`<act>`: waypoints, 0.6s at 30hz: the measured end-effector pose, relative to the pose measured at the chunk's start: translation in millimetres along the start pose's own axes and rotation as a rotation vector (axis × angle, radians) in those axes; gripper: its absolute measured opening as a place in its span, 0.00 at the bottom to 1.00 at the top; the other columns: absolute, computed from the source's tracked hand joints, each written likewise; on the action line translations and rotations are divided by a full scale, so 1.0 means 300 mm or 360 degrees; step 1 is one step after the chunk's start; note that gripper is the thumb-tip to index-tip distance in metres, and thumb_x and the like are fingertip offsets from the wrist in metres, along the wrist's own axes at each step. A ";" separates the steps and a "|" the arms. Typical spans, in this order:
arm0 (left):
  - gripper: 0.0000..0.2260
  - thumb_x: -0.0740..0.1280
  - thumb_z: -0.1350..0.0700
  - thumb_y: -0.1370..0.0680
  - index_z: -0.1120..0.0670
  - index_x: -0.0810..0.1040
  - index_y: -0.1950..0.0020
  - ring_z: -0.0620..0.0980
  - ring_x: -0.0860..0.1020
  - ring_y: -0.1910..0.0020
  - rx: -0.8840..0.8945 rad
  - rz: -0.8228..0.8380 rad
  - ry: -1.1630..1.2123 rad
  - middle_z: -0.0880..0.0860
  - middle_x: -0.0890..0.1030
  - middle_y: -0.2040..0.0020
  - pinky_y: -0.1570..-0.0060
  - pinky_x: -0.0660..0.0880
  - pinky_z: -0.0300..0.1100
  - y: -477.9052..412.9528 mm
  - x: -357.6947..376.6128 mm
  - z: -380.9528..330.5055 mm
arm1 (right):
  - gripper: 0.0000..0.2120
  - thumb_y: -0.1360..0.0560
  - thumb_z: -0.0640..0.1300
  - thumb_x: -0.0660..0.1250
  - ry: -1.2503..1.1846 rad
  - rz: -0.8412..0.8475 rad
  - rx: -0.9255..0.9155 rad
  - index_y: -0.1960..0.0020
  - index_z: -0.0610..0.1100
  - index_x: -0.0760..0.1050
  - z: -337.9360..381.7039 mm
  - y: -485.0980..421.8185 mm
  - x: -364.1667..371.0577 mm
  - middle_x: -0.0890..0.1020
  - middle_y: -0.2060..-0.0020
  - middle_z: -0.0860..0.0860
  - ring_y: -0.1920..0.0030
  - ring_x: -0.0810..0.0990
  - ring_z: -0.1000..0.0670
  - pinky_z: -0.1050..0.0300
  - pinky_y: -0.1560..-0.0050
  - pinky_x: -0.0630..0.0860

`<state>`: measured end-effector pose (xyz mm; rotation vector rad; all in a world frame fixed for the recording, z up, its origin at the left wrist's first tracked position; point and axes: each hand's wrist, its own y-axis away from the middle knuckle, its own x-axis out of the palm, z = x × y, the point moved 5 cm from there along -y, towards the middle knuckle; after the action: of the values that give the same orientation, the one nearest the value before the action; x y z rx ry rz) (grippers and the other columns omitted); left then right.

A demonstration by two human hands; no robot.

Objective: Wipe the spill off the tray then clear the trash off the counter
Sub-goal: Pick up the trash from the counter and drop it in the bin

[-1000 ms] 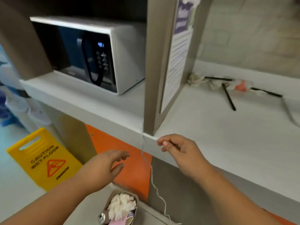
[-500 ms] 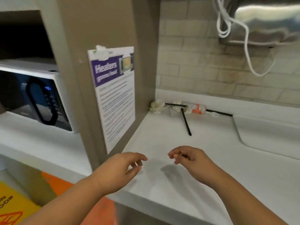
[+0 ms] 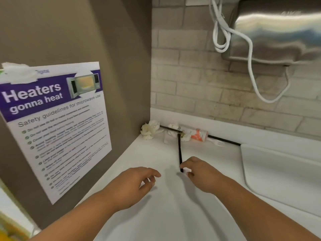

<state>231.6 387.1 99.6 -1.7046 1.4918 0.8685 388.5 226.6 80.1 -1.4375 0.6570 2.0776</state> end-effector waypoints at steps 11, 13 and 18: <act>0.11 0.59 0.48 0.20 0.39 0.75 0.40 0.35 0.74 0.47 0.0017 0.0101 -0.0060 0.36 0.77 0.47 0.46 0.71 0.31 -0.183 0.018 0.013 | 0.24 0.25 0.35 0.58 0.0933 0.0062 -0.0417 0.31 0.49 0.65 -0.076 -0.198 0.078 0.63 0.31 0.51 0.43 0.70 0.45 0.52 0.50 0.70; 0.12 0.60 0.48 0.21 0.39 0.74 0.39 0.35 0.74 0.46 0.0010 0.0103 -0.0086 0.36 0.76 0.45 0.43 0.71 0.33 -0.212 0.033 0.027 | 0.20 0.24 0.37 0.58 0.0796 0.0054 -0.0532 0.33 0.50 0.67 -0.072 -0.207 0.087 0.66 0.33 0.51 0.43 0.71 0.45 0.51 0.49 0.72; 0.22 0.63 0.49 0.22 0.38 0.63 0.30 0.34 0.64 0.34 0.0056 -0.0111 -0.0119 0.34 0.64 0.33 0.37 0.61 0.28 -0.288 0.050 0.049 | 0.11 0.25 0.40 0.58 -0.0042 -0.0490 -0.0817 0.45 0.50 0.71 0.017 -0.150 0.003 0.73 0.42 0.56 0.47 0.76 0.53 0.60 0.48 0.75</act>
<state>318.5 399.6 85.6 -1.6704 1.3820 0.8551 414.5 263.7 76.6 -1.6478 -0.1271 2.0905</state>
